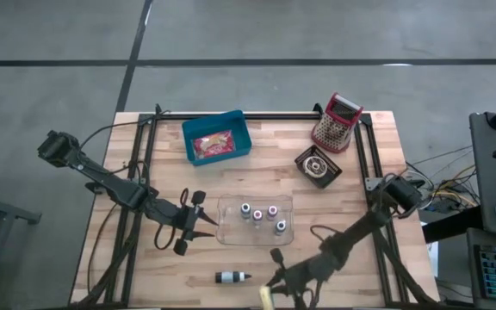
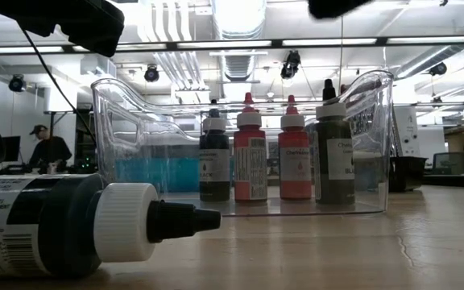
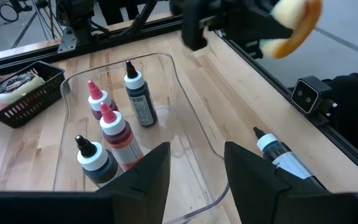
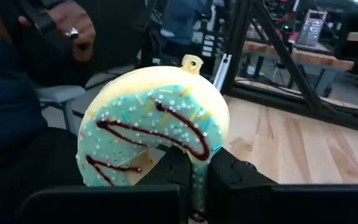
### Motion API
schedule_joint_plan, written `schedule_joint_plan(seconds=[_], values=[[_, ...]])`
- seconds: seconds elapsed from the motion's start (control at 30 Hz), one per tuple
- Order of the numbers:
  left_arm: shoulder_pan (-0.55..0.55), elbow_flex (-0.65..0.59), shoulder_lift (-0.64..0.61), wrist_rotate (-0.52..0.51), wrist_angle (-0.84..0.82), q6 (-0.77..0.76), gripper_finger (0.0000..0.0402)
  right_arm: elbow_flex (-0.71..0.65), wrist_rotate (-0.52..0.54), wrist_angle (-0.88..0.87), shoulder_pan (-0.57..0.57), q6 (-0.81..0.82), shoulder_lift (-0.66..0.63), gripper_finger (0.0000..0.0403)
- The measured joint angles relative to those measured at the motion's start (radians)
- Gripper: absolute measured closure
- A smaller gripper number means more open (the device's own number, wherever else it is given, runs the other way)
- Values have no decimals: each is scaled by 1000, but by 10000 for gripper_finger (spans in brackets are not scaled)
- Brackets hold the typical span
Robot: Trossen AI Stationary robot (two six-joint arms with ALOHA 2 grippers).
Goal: Pick & Place Food Item
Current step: Put the green donut into the black bin
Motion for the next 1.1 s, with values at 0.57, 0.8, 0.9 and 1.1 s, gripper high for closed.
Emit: schedule_joint_plan(seconds=[0.57, 0.8, 0.9, 1.1], values=[[0, -2, 0, 0, 7, 5, 245, -354, 37, 76, -107, -137, -376, 394], [0, -12, 0, 0, 9, 8, 245, -534, 147, 81, -153, -177, -615, 394], [0, -17, 0, 0, 15, 8, 245, -602, 218, 95, -179, -198, -704, 394], [0, -17, 0, 0, 16, 8, 245, -714, 393, 97, -229, -211, -843, 394]])
